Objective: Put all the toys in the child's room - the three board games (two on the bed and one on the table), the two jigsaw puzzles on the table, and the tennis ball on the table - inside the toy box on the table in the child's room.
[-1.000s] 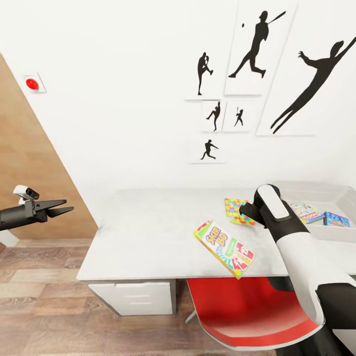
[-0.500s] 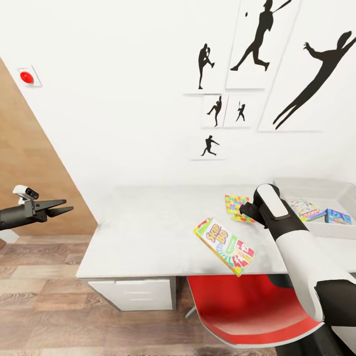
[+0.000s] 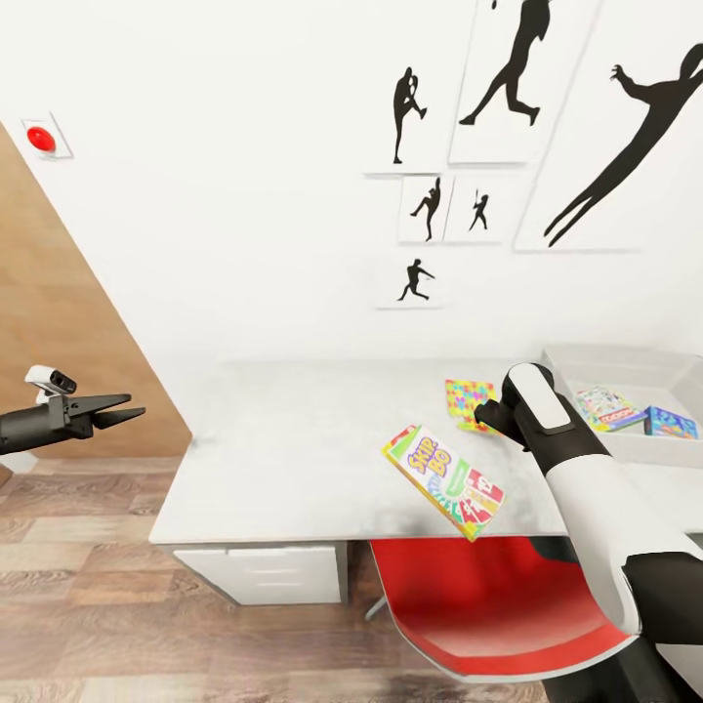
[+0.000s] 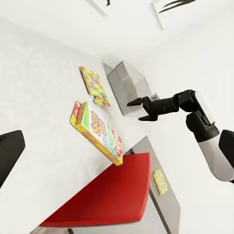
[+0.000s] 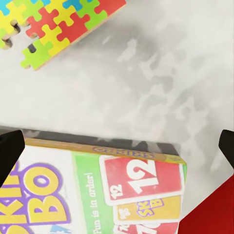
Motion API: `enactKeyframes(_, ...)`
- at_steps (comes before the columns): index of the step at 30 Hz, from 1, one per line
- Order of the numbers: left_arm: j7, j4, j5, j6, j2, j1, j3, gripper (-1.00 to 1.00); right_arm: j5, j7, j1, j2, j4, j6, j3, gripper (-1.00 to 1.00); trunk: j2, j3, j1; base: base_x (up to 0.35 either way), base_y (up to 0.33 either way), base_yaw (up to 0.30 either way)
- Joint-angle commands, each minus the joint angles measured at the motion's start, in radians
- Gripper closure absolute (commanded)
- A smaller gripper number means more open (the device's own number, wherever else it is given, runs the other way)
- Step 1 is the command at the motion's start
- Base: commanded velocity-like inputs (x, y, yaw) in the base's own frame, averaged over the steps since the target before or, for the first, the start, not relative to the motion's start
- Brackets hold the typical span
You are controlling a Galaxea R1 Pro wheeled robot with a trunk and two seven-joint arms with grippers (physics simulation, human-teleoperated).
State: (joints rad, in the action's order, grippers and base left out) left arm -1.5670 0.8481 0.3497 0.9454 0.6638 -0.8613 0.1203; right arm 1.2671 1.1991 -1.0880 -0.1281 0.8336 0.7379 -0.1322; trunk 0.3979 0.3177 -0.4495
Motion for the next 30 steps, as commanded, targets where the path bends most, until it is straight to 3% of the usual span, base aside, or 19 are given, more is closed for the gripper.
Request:
enactKeyframes(1,-0.004,0.000,0.000,0.011,0.000,-0.001,-0.001,-1.00,0.008,0.008,-0.001,-0.002,0.001,0.008,-0.004,-1.00,0.002,0.004,-0.001,0.005,0.000,0.000)
enactKeyframes(30,-0.004,0.000,0.000,0.009,0.002,-0.001,-0.001,-1.00,0.008,0.007,0.002,-0.002,0.003,0.008,-0.004,-1.00,0.002,0.047,-0.001,0.030,0.015,0.001)
